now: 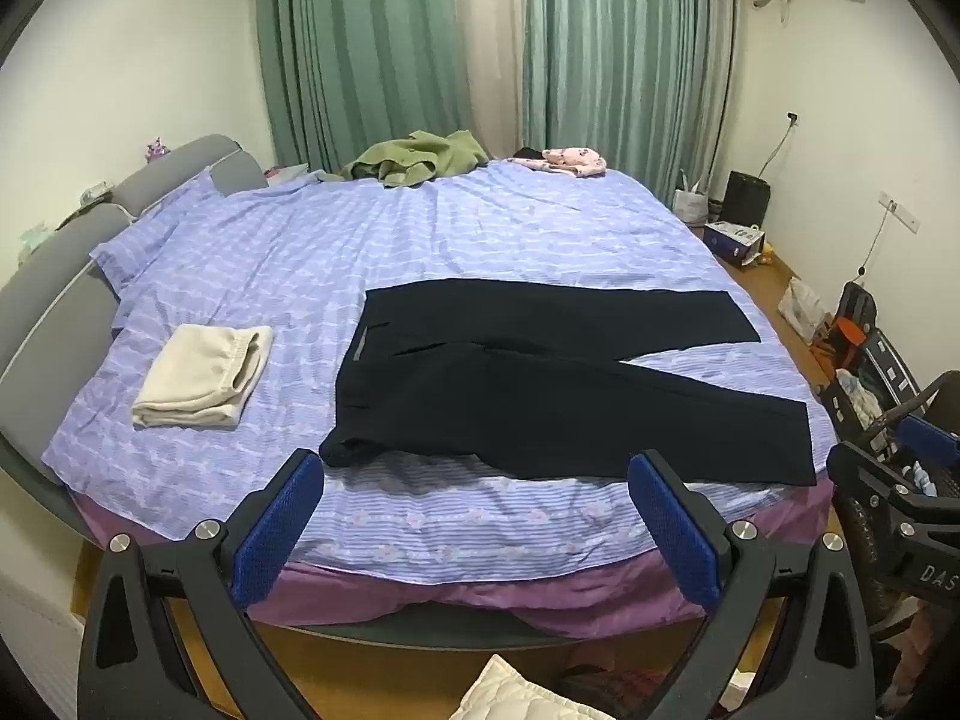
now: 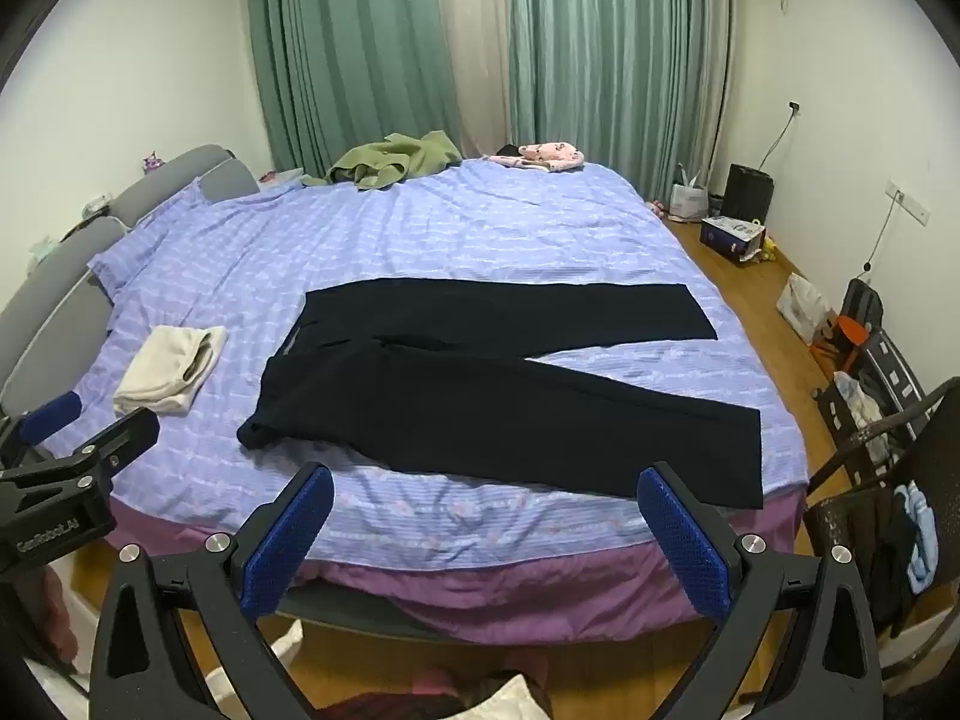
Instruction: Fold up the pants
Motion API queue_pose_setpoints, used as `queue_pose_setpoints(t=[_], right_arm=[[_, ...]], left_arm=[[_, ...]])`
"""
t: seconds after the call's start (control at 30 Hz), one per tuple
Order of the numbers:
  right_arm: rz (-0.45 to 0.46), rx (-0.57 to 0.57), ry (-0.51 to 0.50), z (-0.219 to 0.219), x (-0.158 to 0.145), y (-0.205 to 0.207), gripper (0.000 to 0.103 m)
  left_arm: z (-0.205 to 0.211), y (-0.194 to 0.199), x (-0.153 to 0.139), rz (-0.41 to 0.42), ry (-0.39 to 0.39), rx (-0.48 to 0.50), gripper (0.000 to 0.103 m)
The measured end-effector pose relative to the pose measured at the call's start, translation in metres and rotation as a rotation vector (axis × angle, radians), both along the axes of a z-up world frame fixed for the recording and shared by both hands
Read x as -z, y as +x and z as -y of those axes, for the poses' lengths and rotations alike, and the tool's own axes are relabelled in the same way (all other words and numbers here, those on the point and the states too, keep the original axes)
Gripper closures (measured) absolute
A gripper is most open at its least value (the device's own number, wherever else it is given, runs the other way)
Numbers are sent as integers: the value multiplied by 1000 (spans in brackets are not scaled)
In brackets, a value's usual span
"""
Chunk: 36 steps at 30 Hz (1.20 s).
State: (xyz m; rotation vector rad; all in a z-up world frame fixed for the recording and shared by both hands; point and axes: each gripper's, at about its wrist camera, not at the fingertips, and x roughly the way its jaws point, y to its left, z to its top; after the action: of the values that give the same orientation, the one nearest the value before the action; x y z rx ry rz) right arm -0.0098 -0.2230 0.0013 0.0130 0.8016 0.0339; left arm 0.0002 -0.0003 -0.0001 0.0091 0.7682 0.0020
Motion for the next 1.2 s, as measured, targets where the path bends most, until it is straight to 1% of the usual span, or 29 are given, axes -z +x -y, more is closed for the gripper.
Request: queue_pose_setpoints(t=[0.13,0.3,0.4,0.6,1.2], right_arm=[[9,0,1,2,0,-1,0],[12,0,8,1,0,1,0],[13,-1,12,5,-4,2,0],[12,2,17,3,-4,4,0],[12,1,29,6,0,6,0]], left_arm=[[-1,1,0,-4,-6,1,0],[-12,6,-2,7,-12,9,0],[-4,4,-3,16,4,-7,0],[-3,4,-3,16,8,-22,0],[-2,7,-7,17,15,-17,0]])
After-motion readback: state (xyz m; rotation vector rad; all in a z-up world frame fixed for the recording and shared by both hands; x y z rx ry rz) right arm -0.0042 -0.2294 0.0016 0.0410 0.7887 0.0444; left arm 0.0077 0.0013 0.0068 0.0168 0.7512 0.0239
